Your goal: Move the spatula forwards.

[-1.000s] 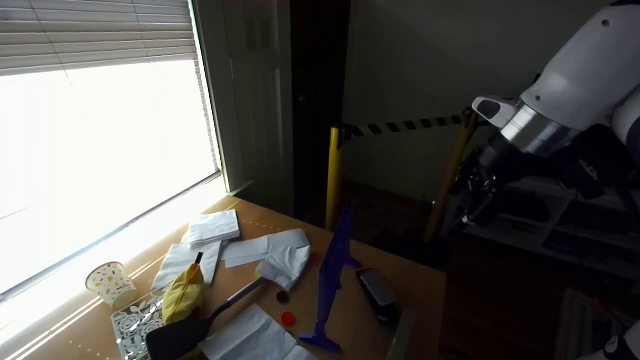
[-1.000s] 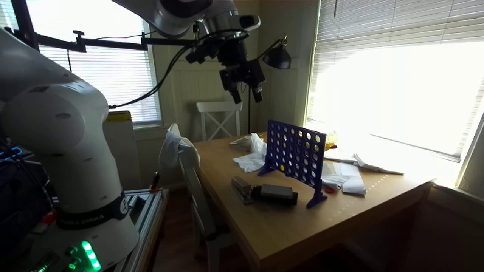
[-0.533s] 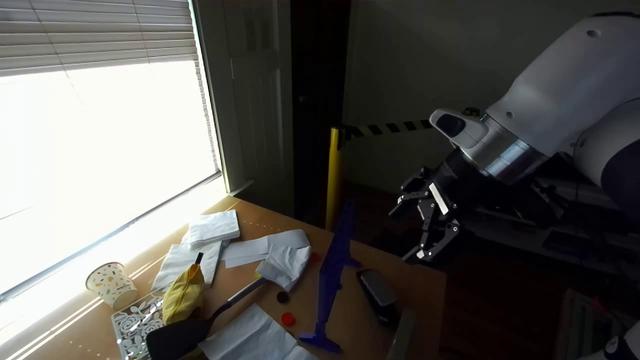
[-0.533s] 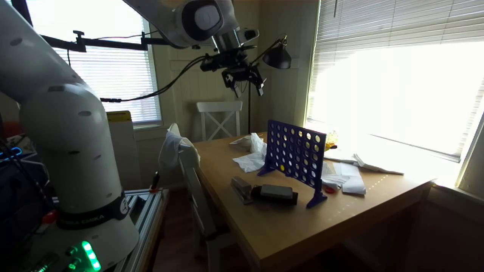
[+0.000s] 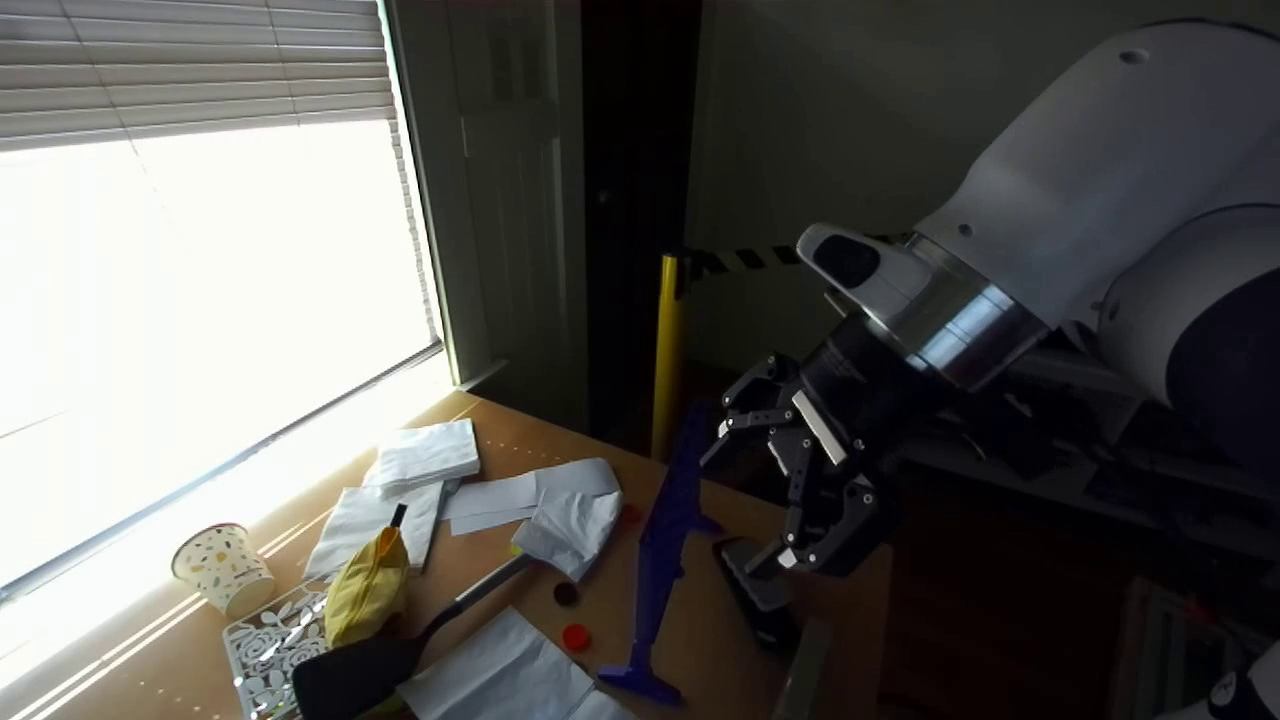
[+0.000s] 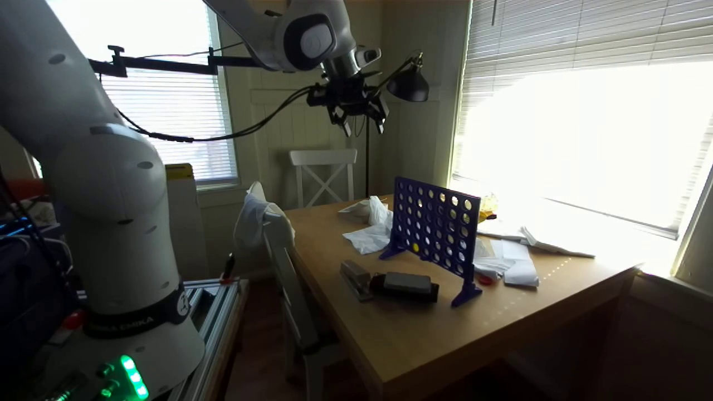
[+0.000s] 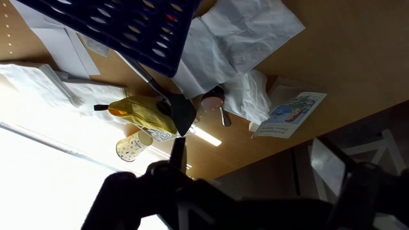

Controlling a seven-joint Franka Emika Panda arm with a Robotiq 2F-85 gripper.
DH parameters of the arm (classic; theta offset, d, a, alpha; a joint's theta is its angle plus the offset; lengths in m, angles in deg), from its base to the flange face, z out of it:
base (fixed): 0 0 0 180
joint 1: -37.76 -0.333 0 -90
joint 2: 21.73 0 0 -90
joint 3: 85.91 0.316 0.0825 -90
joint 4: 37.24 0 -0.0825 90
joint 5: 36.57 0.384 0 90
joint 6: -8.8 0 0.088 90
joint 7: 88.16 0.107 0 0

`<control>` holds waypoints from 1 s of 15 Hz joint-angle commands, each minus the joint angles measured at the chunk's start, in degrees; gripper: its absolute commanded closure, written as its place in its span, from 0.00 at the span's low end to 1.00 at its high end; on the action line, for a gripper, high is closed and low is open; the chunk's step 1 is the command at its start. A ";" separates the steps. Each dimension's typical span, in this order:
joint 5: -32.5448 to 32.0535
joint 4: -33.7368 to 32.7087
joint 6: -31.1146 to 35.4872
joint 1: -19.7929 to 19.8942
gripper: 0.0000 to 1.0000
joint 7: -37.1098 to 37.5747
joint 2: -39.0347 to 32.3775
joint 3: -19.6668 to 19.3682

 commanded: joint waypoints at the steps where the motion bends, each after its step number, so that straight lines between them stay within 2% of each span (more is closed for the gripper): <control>1: 0.62 -0.11 -0.09 0.97 0.00 -0.49 -0.03 0.90; 6: 0.62 -0.12 -0.09 0.94 0.00 -0.59 -0.03 0.88; 10: 4.83 -4.07 -0.30 -1.43 0.00 -4.62 -8.99 -0.70; 13: 5.96 -9.45 -1.23 -0.40 0.00 -9.15 -16.78 0.69; 15: 2.45 -14.26 -3.02 2.29 0.00 -9.89 -21.26 3.56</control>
